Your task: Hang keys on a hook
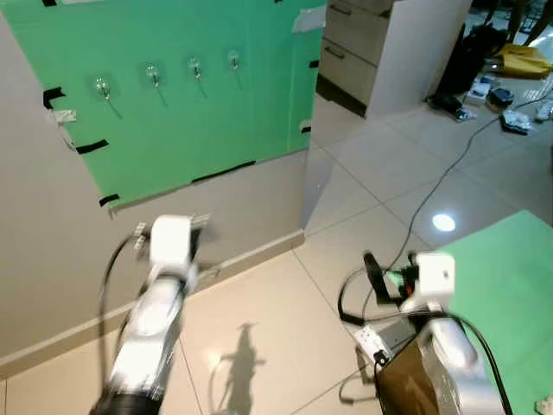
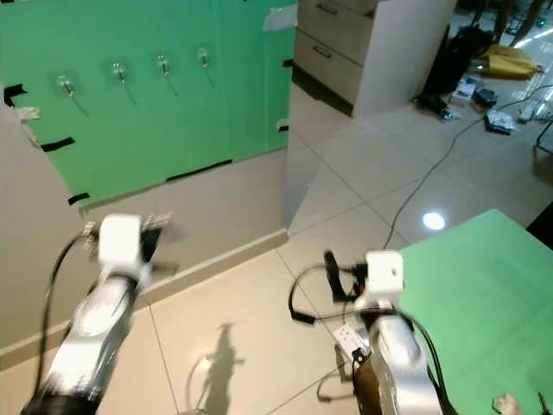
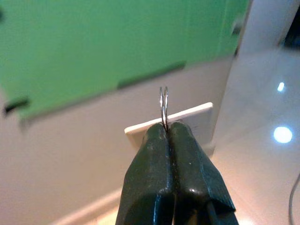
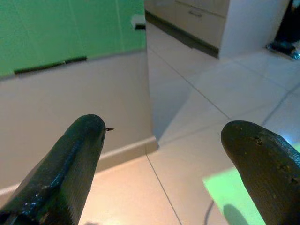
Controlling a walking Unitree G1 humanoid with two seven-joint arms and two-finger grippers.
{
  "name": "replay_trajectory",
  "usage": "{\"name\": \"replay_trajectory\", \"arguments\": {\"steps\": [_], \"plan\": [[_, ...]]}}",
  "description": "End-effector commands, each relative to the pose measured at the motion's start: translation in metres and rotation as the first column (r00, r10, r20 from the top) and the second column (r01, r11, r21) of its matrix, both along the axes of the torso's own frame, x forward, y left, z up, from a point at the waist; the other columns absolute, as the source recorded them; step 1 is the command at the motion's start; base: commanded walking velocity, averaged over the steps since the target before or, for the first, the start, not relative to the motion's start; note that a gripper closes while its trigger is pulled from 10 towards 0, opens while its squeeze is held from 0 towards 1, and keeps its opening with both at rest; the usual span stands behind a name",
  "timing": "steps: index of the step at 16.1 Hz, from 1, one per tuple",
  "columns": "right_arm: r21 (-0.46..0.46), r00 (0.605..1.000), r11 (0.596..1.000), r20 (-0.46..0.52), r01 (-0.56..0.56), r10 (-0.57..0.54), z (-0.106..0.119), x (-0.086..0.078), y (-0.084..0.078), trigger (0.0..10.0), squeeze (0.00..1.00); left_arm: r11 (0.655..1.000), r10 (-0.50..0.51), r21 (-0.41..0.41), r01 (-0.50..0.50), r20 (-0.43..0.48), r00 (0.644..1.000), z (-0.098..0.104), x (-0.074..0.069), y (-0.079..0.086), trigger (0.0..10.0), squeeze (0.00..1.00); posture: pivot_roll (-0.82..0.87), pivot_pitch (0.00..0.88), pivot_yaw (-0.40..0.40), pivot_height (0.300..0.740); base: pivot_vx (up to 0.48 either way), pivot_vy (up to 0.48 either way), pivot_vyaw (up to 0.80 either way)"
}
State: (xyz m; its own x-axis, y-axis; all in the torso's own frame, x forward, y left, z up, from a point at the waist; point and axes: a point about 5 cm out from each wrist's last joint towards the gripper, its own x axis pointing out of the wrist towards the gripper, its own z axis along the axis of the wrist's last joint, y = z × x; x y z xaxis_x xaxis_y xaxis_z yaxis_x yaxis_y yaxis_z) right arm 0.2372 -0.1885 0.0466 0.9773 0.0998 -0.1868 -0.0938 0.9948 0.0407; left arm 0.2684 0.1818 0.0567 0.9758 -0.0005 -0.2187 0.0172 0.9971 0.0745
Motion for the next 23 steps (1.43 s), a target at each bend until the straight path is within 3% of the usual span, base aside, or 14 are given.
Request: {"name": "replay_trajectory", "arguments": {"steps": [1, 2, 3, 5, 6, 8, 12, 16, 20, 21, 23], "plan": [[0.026, 0.999, 0.999, -0.002, 0.043, -0.043, 0.003, -0.007, -0.007, 10.0, 0.32, 0.995, -0.071, 0.062, 0.074, -0.06, 0.996, -0.007, -0.016, 0.001, 10.0, 0.0, -0.08, 0.0, 0.013, 0.74, 0.0, 0.0, 0.44], [0.05, 0.996, 0.995, -0.035, 0.088, -0.086, 0.0, -0.02, -0.014, 10.0, 0.33, 0.99, -0.125, 0.056, 0.132, -0.115, 0.985, -0.014, -0.032, 0.002, 10.0, 0.0, -0.07, 0.0, 0.005, 0.74, 0.0, 0.0, 0.44], [0.016, 0.996, 0.998, -0.053, 0.067, -0.066, 0.0, -0.036, -0.016, 10.0, 0.33, 0.992, -0.126, 0.007, 0.127, -0.101, 0.987, -0.011, -0.038, 0.005, 10.0, 0.0, -0.07, 0.0, -0.002, 0.74, 0.0, 0.0, 0.44], [-0.005, 0.995, 0.998, -0.072, 0.064, -0.064, -0.001, -0.047, -0.018, 10.0, 0.33, 0.994, -0.113, -0.004, 0.113, -0.066, 0.991, -0.006, -0.037, 0.007, 10.0, 0.0, -0.07, 0.0, -0.002, 0.74, 0.0, 0.0, 0.45], [-0.022, 0.994, 0.997, -0.079, 0.071, -0.073, -0.005, -0.045, -0.024, 10.0, 0.36, 0.993, -0.117, -0.009, 0.117, 0.0, 0.993, 0.007, -0.029, 0.001, 10.0, 0.0, -0.07, 0.0, -0.011, 0.74, 0.0, 0.0, 0.48], [-0.019, 0.994, 0.997, -0.075, 0.072, -0.073, -0.022, -0.021, -0.031, 10.0, 0.4, 0.992, -0.117, -0.03, 0.12, 0.088, 0.989, 0.027, -0.015, -0.013, 10.0, 0.0, -0.06, 0.0, -0.003, 0.74, 0.396, 0.0, 0.47], [-0.021, 0.997, 0.998, -0.032, 0.065, -0.066, -0.01, -0.008, -0.03, 10.0, 0.4, 0.996, -0.088, 0.006, 0.088, 0.054, 0.995, 0.025, -0.006, -0.015, 10.0, 0.0, -0.06, 0.0, 0.009, 0.74, 0.439, 0.0, 0.46], [-0.019, 0.999, 0.999, 0.005, 0.032, -0.032, -0.003, -0.001, -0.019, 10.0, 0.4, 0.998, -0.062, 0.017, 0.061, 0.059, 0.996, 0.027, 0.004, -0.018, 10.0, 0.0, -0.06, 0.0, 0.014, 0.74, 0.0, 0.0, 0.46], [-0.036, 1.0, 0.999, 0.019, 0.004, -0.003, 0.002, 0.002, -0.012, 10.0, 0.44, 0.993, -0.11, 0.049, 0.105, 0.093, 0.99, 0.036, 0.015, -0.027, 10.0, 0.0, -0.06, 0.0, 0.025, 0.74, 0.0, 0.0, 0.46], [-0.078, 0.999, 0.997, 0.031, -0.022, 0.025, 0.005, 0.004, -0.007, 10.0, 0.48, 0.993, -0.11, 0.044, 0.106, 0.106, 0.988, 0.04, 0.019, -0.029, 10.0, 0.0, -0.06, 0.0, 0.027, 0.74, 0.0, 0.0, 0.48], [-0.069, 0.999, 0.997, 0.036, -0.019, 0.022, 0.007, 0.005, -0.004, 10.0, 0.54, 0.992, -0.123, 0.035, 0.119, 0.11, 0.986, 0.041, 0.022, -0.031, 10.0, 0.0, -0.06, 0.0, 0.027, 0.74, 0.0, 0.0, 0.45]]}}
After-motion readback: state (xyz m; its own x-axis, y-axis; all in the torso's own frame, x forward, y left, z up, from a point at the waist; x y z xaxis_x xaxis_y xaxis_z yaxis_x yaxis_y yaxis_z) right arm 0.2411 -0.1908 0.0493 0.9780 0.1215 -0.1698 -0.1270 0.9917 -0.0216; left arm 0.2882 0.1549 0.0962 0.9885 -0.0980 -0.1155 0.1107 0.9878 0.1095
